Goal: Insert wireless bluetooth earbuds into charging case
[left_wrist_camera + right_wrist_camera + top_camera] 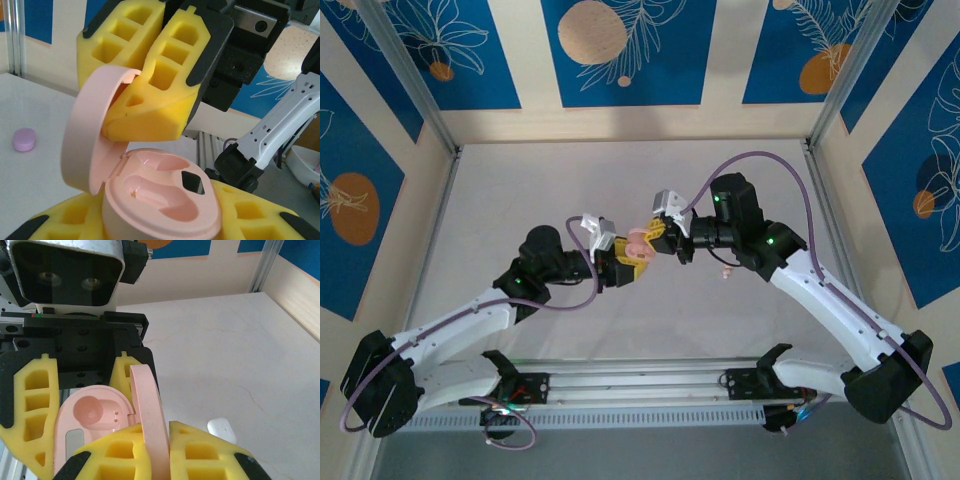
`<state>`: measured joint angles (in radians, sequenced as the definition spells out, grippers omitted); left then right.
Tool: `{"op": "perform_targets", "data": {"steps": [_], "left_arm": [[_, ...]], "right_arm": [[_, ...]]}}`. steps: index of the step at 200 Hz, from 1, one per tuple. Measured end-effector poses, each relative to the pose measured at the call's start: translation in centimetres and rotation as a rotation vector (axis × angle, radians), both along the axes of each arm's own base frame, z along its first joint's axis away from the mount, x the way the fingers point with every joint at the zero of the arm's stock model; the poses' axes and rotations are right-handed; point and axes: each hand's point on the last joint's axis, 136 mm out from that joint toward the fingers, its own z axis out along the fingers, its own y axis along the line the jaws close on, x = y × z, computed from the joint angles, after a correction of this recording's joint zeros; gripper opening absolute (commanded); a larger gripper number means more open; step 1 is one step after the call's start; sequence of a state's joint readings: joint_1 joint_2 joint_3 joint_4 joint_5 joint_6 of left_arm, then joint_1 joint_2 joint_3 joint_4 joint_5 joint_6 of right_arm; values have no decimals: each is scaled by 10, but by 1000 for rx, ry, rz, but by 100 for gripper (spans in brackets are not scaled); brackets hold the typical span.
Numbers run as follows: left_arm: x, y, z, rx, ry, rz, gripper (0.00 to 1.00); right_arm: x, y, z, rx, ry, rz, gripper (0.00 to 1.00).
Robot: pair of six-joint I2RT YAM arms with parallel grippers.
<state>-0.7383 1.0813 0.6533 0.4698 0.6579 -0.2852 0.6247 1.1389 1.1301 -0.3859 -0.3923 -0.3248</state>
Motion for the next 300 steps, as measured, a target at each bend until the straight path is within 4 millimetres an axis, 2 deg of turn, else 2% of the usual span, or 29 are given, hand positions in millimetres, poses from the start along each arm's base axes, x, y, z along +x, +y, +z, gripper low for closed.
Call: {"op": "perform_targets", "data": {"steps": [34,74,103,113,134,149,160,187,206,221,234,249,260,272,291,300], "left_arm": [[0,0,0,0,1,0,38],[0,0,0,0,1,0,31],[0,0,0,-1,0,2,29],[1,0,0,-1,0,8,28],[3,0,1,-3,-3,17,28],[4,1,2,-7,-8,25,28],[5,1,3,-12,-13,31,28],[8,3,-1,-18,-20,55,28],[10,4,-5,-19,-20,73,28],[13,5,-7,-23,-22,89,28],[14,6,-7,-28,-26,98,28],[15,6,-5,-39,-29,109,28],[16,7,-3,-46,-32,110,28],[16,7,-1,-52,-33,111,28],[16,7,0,-57,-35,113,28],[16,7,1,-59,-36,114,28]], "right_arm": [[0,0,0,0,0,0,12],[0,0,0,0,0,0,14],[0,0,0,1,6,-2,21],[0,0,0,3,8,-4,25],[0,-1,4,15,22,-18,46],[0,-3,8,29,39,-43,50],[1,-7,13,46,48,-65,56],[9,-27,33,119,102,-178,63],[29,-55,43,180,192,-353,58],[52,-87,42,228,292,-536,54],[71,-117,29,248,396,-700,52],[89,-152,-2,251,540,-887,50],[98,-175,-36,233,666,-1010,47],[102,-196,-84,188,831,-1126,44],[93,-214,-156,79,1065,-1257,41],[86,-219,-180,25,1148,-1297,41]]}}
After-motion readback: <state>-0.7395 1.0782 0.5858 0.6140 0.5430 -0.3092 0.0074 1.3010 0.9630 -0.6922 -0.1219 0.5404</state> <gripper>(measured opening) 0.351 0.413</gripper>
